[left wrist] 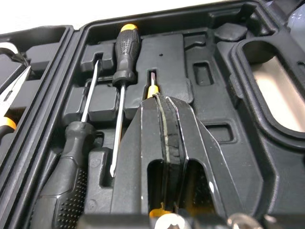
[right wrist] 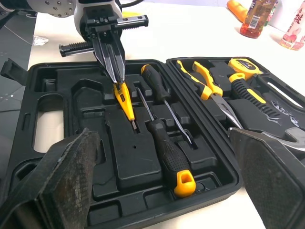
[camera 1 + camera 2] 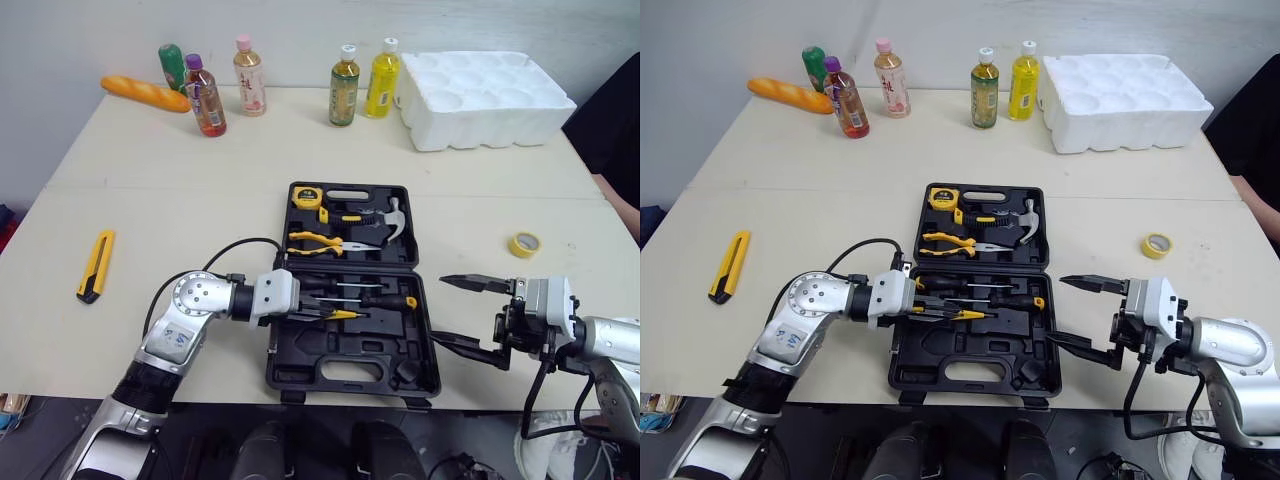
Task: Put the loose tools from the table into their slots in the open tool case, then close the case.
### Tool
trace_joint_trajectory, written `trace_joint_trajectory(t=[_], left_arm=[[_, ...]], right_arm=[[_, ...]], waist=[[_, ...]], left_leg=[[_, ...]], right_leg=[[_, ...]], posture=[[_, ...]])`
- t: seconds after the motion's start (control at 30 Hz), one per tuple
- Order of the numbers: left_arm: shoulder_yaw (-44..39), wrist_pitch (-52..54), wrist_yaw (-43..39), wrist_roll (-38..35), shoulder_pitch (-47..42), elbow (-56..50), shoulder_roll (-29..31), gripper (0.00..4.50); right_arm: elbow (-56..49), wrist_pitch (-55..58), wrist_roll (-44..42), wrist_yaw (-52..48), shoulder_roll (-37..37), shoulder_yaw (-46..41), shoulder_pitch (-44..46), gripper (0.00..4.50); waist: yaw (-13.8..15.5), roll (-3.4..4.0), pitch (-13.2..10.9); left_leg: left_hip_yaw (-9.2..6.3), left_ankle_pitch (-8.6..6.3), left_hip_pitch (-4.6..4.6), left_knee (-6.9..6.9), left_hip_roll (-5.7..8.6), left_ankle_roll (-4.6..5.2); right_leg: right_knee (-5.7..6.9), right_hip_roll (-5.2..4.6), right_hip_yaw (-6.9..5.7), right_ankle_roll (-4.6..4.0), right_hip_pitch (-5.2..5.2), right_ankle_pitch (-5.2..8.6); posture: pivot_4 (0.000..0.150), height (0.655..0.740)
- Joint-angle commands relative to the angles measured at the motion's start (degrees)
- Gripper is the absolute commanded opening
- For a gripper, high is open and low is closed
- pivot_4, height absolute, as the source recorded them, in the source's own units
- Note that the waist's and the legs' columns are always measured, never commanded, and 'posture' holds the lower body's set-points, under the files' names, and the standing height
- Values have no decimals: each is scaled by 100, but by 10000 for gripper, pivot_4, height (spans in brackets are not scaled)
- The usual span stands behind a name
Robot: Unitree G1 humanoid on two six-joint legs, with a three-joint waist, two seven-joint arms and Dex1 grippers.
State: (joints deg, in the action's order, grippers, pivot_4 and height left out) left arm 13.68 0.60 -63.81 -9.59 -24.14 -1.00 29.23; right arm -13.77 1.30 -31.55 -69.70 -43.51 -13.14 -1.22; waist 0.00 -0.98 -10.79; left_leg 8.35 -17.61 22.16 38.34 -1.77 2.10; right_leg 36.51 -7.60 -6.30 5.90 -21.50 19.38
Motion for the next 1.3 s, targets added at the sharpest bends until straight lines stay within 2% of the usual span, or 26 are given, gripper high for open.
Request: trace_joint_trajectory(t=[0.03, 0.3, 0.47, 0.67, 0.77, 0.87, 1.07, 1.2, 1.3], left_arm=[[66, 8, 45, 46, -19, 16, -28, 105], [198, 238, 292, 359, -39, 248, -24, 105], [525, 815, 185, 587, 33, 191, 167, 105], [609, 1587, 635, 828, 42, 222, 241, 105], [724, 1710, 547, 830, 3, 181, 323, 105], [784, 1635, 454, 772, 9, 138, 366, 105], [477, 982, 508, 483, -35, 5, 241, 105], [42, 452, 424, -12, -36, -241, 113, 105], [-378, -24, -50, -596, 99, -470, 250, 105]], right_arm=[[-64, -90, -43, -25, 31, -25, 14, 45000], [-82, -82, -53, -14, 17, -26, -4, 45000], [-73, -84, -54, -26, 7, -34, -13, 45000], [-24, -106, -45, -45, 6, -22, 37, 45000], [8, -118, -39, -58, 5, -14, 67, 45000], [26, -124, -31, -67, 5, -14, 87, 45000], [117, -146, -36, -106, -61, -146, 64, 45000], [338, -207, -38, -223, -243, -408, 40, 45000], [739, -348, -18, -330, -422, -734, 43, 45000]], waist=[[0, 0, 0], [-8, 0, 1], [-16, 6, 9], [-18, 13, 22], [-21, 20, 29], [-28, 29, 51], [-18, 44, 63], [-17, 44, 61], [-10, 42, 58]], left_leg=[[0, 0, 0, 0, 0, 0], [0, 0, -5, 0, 0, 0], [2, 0, -11, -1, -1, 0], [4, 0, -19, -5, -6, -2], [5, 0, -46, -8, -4, -1], [4, -18, -107, -25, -20, -12], [4, -22, -104, -30, -25, -16], [4, -22, -96, -29, -24, -14], [3, -22, -85, -29, -24, -13]], right_leg=[[0, 0, 0, 0, 0, 0], [-1, -2, 1, 0, 1, 0], [1, 0, 4, 0, 5, 0], [0, -2, 10, -1, 8, 0], [-2, -6, 14, -1, 34, 0], [-35, -14, 15, -3, 95, 1], [-45, -12, 13, -4, 93, 2], [-46, -14, 12, -4, 89, 1], [-50, -14, 8, -4, 83, 1]], posture=[[1500, 7400], [1500, 7400], [1500, 7400], [1500, 7400], [1500, 7400], [1500, 7400], [1500, 7400], [1500, 7400], [1500, 7400]])
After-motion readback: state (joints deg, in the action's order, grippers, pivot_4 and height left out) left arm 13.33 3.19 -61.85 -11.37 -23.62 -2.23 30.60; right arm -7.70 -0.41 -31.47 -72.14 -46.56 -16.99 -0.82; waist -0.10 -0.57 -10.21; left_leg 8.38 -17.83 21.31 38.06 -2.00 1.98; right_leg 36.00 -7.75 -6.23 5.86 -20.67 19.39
